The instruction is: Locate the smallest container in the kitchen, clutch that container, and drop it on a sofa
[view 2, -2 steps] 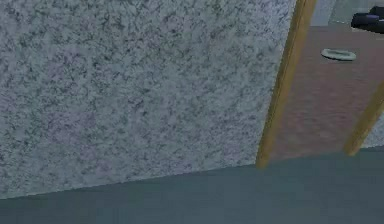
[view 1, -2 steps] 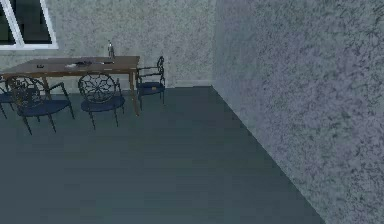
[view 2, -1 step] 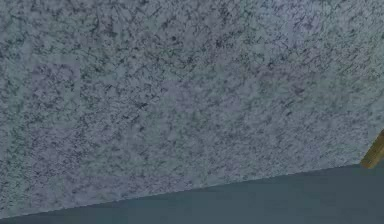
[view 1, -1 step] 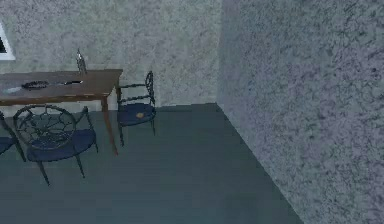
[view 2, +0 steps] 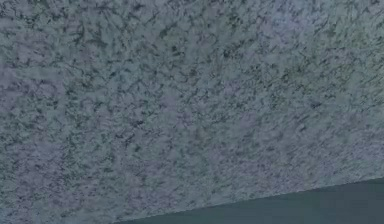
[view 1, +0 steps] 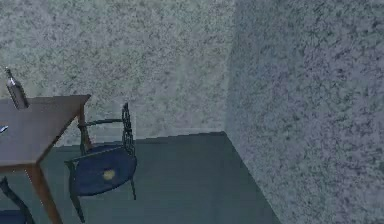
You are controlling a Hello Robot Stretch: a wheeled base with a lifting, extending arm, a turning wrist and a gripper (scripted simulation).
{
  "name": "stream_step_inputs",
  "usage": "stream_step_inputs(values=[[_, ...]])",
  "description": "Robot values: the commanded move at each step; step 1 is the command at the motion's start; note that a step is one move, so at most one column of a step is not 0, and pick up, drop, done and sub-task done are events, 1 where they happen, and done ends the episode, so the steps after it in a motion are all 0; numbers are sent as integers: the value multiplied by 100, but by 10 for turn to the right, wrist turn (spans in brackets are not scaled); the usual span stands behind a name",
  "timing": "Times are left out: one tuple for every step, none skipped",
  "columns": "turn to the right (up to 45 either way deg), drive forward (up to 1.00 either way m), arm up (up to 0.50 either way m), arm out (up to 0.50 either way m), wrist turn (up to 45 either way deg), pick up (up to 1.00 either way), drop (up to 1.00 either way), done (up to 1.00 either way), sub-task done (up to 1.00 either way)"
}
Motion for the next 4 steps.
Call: stream_step_inputs(values=[[0, 100, 0, 0, 0, 0, 0, 0, 0], [30, 0, 0, 0, 0, 0, 0, 0, 0], [0, 35, 0, 0, 0, 0, 0, 0, 0], [-120, 0, 0, 0, 0, 0, 0, 0, 0]])
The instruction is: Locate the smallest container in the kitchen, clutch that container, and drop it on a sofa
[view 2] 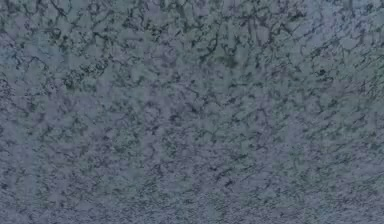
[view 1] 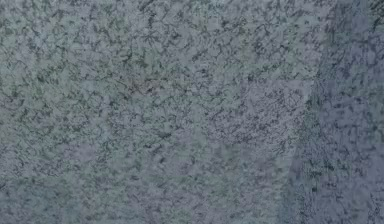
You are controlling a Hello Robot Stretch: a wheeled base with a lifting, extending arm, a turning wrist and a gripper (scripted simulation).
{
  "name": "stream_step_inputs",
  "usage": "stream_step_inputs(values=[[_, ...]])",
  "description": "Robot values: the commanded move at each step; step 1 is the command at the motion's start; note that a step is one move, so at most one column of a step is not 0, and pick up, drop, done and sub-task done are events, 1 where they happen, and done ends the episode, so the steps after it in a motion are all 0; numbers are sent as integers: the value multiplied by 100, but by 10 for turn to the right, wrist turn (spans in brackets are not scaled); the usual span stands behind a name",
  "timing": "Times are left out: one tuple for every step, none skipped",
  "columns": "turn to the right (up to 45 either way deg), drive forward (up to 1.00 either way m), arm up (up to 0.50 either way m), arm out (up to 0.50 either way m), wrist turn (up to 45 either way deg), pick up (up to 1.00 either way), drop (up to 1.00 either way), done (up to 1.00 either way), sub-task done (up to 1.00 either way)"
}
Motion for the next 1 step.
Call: stream_step_inputs(values=[[0, 45, 0, 0, 0, 0, 0, 0, 0]])
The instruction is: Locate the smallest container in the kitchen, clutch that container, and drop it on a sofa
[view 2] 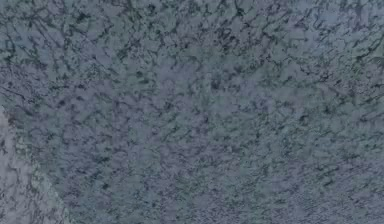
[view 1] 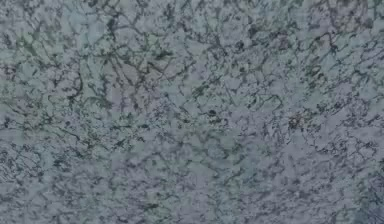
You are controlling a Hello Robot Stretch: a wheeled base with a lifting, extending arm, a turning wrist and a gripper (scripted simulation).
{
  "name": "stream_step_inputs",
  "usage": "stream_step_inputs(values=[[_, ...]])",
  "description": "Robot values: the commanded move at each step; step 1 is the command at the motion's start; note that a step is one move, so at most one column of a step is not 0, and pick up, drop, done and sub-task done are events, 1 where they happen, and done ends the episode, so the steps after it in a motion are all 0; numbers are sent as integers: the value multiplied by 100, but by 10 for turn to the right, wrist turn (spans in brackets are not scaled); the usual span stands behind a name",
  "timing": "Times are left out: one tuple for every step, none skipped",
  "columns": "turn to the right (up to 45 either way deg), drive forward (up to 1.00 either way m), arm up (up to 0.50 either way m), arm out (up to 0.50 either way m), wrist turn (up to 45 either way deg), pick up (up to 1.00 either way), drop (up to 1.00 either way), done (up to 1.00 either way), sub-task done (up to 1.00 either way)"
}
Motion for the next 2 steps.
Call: stream_step_inputs(values=[[-450, 0, 0, 0, 0, 0, 0, 0, 0], [-240, 0, 0, 0, 0, 0, 0, 0, 0]])
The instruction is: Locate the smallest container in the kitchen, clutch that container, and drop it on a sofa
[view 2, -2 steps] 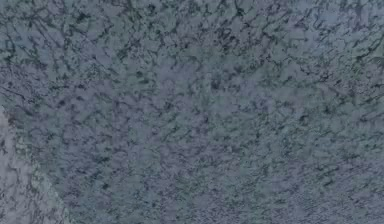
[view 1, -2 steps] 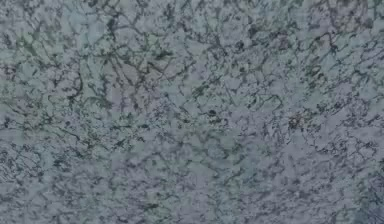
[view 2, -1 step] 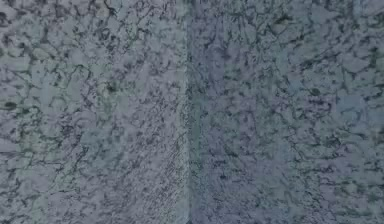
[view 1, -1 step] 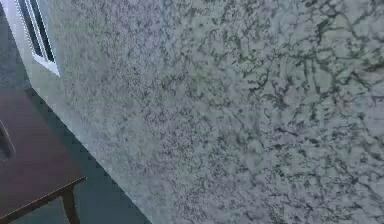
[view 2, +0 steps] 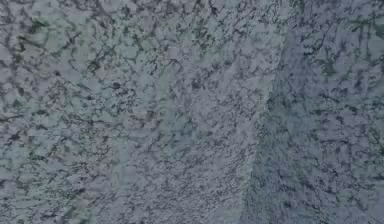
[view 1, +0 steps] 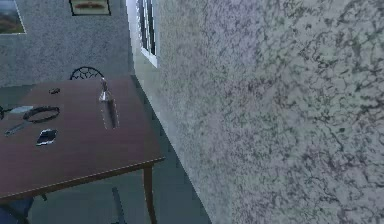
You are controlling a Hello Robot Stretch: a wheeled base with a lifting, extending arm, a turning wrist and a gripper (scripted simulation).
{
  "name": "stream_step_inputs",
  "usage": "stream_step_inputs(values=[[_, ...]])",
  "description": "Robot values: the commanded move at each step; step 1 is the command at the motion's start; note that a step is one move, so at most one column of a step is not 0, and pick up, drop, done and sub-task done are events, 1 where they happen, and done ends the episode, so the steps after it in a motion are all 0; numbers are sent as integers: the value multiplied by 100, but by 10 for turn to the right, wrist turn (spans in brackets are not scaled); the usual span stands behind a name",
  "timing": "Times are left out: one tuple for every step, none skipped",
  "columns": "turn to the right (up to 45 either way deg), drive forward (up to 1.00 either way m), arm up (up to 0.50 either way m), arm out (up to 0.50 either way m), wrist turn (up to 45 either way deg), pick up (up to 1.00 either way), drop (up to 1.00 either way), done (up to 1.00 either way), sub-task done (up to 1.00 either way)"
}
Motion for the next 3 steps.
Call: stream_step_inputs(values=[[0, 30, 0, 0, 0, 0, 0, 0, 0], [-450, 0, 0, 0, 0, 0, 0, 0, 0], [-450, 0, 0, 0, 0, 0, 0, 0, 0]])
